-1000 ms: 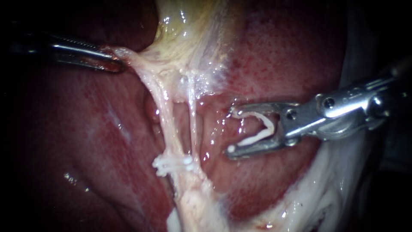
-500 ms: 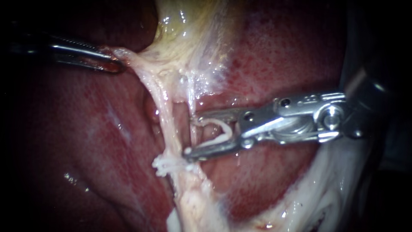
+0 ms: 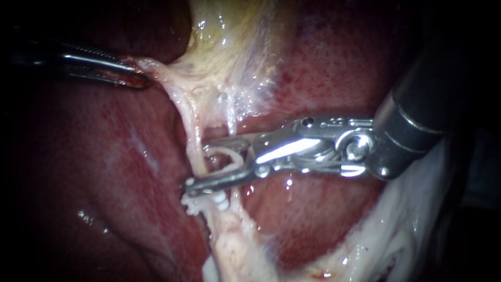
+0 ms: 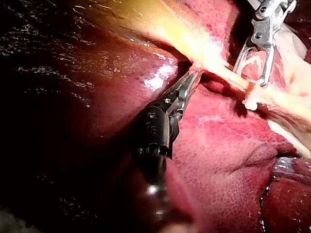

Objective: Clipping third clip left tube

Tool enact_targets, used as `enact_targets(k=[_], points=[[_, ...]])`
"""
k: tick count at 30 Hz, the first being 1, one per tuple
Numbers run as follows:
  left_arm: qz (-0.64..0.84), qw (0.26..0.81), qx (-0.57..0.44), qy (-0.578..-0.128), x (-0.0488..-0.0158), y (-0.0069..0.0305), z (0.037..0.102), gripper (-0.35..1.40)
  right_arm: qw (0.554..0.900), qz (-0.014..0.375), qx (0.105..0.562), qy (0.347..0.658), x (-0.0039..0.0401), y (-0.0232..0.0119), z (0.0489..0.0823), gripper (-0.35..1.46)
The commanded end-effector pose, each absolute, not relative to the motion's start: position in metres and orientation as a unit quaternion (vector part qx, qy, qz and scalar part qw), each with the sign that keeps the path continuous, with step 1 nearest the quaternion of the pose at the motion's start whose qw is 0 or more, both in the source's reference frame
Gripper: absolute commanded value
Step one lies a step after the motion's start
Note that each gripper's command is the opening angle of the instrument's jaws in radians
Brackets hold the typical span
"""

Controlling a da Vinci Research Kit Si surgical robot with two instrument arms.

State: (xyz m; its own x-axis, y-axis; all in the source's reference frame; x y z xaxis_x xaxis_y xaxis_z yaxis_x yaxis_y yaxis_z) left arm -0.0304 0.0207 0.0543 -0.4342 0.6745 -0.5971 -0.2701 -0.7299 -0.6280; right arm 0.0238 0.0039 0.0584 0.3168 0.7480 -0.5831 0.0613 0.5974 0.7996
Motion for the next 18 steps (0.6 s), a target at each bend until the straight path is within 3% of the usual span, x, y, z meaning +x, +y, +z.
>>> enact_targets(k=[1,7,18], points=[[0.816,0.289,-0.446,-0.227,-0.0304,0.0207,0.0543,-0.35,0.712,0.242,0.383,0.535,0.0241,0.004,0.0584,0.5],[0.816,0.289,-0.446,-0.227,-0.0304,0.0207,0.0543,-0.35,0.69,0.252,0.403,0.546,0.0255,0.0042,0.0585,0.5],[0.816,0.289,-0.446,-0.226,-0.0304,0.0207,0.0543,-0.35,0.688,0.26,0.407,0.542,0.026,0.004,0.0595,0.5]])
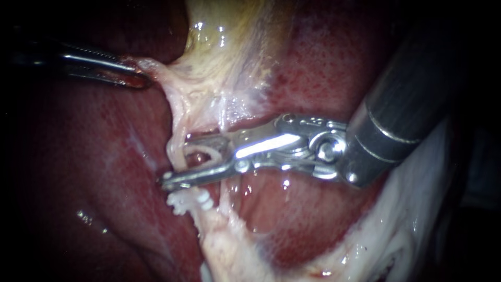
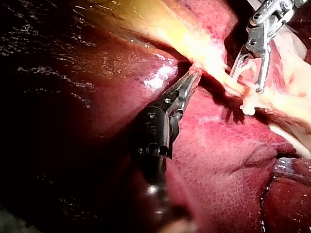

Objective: Clipping third clip left tube

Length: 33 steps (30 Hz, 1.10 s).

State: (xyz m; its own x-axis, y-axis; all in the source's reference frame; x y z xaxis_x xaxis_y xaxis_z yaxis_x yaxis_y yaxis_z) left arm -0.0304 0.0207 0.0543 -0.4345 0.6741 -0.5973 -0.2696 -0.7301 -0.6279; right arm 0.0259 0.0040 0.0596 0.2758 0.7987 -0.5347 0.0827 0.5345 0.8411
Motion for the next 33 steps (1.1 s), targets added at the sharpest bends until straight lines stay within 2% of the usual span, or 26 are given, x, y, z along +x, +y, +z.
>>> enact_targets(k=[1,9,21,33], points=[[0.816,0.289,-0.446,-0.226,-0.0304,0.0207,0.0543,-0.35,0.688,0.259,0.407,0.542,0.0262,0.0039,0.0598,0.5],[0.816,0.289,-0.446,-0.226,-0.0304,0.0207,0.0543,-0.35,0.687,0.259,0.415,0.538,0.0276,0.0028,0.0612,0.5],[0.816,0.29,-0.446,-0.226,-0.0305,0.0206,0.0542,-0.35,0.684,0.257,0.427,0.533,0.0272,0.0035,0.0627,0.49],[0.816,0.29,-0.446,-0.226,-0.0304,0.0206,0.0542,-0.35,0.724,0.248,0.417,0.491,0.0267,0.0022,0.065,0.49]])
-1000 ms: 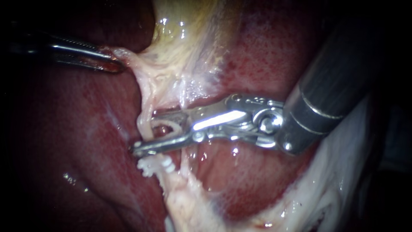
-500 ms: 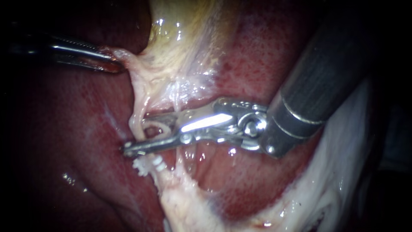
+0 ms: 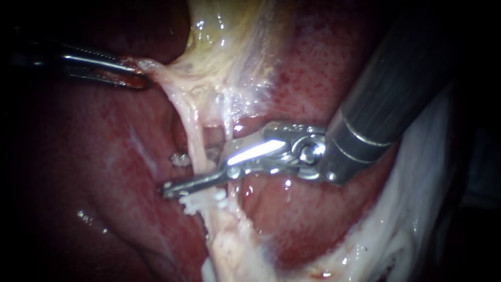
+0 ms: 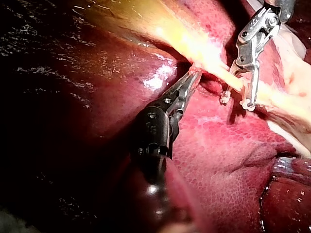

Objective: Clipping third clip left tube

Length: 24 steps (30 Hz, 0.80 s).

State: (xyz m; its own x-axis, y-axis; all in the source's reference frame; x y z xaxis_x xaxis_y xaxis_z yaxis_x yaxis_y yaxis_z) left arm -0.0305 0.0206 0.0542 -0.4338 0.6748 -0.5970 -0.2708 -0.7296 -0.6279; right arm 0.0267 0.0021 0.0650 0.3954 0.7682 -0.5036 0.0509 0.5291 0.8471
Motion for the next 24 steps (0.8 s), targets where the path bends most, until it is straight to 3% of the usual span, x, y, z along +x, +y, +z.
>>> enact_targets(k=[1,8,24], points=[[0.816,0.29,-0.446,-0.226,-0.0304,0.0206,0.0541,-0.35,0.725,0.247,0.417,0.489,0.0265,0.0022,0.0651,0.49],[0.816,0.29,-0.446,-0.226,-0.0305,0.0206,0.0542,-0.35,0.725,0.249,0.415,0.49,0.0263,0.0025,0.0653,0.49],[0.816,0.29,-0.446,-0.226,-0.0306,0.0207,0.0542,-0.35,0.654,0.27,0.431,0.56,0.0271,0.0063,0.0602,0.49]])
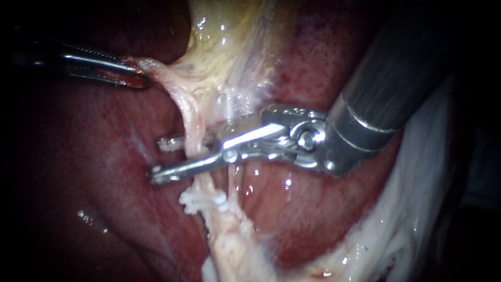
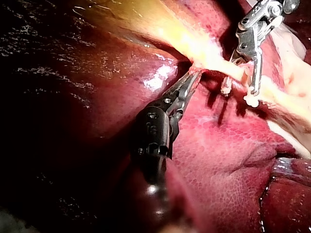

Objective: Clipping third clip left tube

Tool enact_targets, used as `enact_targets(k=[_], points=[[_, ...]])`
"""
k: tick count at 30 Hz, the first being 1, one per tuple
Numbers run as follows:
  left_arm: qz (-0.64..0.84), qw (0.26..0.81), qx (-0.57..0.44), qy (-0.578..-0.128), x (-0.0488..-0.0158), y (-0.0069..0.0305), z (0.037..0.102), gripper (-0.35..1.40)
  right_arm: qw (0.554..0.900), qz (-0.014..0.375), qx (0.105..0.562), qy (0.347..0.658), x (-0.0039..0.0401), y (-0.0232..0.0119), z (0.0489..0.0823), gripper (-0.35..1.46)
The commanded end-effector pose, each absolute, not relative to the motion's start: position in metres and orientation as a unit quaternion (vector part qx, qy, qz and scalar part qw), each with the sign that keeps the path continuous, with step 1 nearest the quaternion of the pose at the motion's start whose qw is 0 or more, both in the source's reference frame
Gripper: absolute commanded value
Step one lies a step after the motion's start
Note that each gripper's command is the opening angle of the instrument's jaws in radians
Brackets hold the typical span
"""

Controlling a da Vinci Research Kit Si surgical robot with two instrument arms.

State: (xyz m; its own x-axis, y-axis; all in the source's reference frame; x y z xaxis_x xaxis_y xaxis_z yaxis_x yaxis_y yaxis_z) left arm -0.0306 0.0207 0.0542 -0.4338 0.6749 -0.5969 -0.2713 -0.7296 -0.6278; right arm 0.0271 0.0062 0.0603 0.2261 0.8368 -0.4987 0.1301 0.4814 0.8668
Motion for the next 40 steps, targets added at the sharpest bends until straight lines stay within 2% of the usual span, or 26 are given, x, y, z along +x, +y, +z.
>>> enact_targets(k=[1,11,13,19,22,29,40], points=[[0.816,0.29,-0.446,-0.226,-0.0306,0.0207,0.0542,-0.35,0.653,0.27,0.432,0.561,0.0271,0.0063,0.06,0.49],[0.816,0.29,-0.446,-0.226,-0.0306,0.0207,0.0542,-0.35,0.651,0.268,0.438,0.559,0.0263,0.006,0.0595,0.39],[0.816,0.29,-0.446,-0.226,-0.0306,0.0207,0.0542,-0.35,0.65,0.267,0.439,0.559,0.026,0.0061,0.0593,0.3],[0.816,0.29,-0.446,-0.226,-0.0306,0.0207,0.0543,-0.35,0.648,0.266,0.445,0.558,0.0252,0.0063,0.0588,-0.22],[0.816,0.29,-0.446,-0.226,-0.0306,0.0207,0.0543,-0.35,0.645,0.269,0.453,0.553,0.0252,0.0062,0.0588,-0.35],[0.816,0.29,-0.446,-0.226,-0.0307,0.0206,0.0544,-0.35,0.637,0.275,0.475,0.541,0.0252,0.0059,0.0588,-0.35],[0.816,0.29,-0.446,-0.225,-0.0307,0.0206,0.0544,-0.35,0.635,0.281,0.482,0.535,0.0253,0.0057,0.0588,-0.35]])
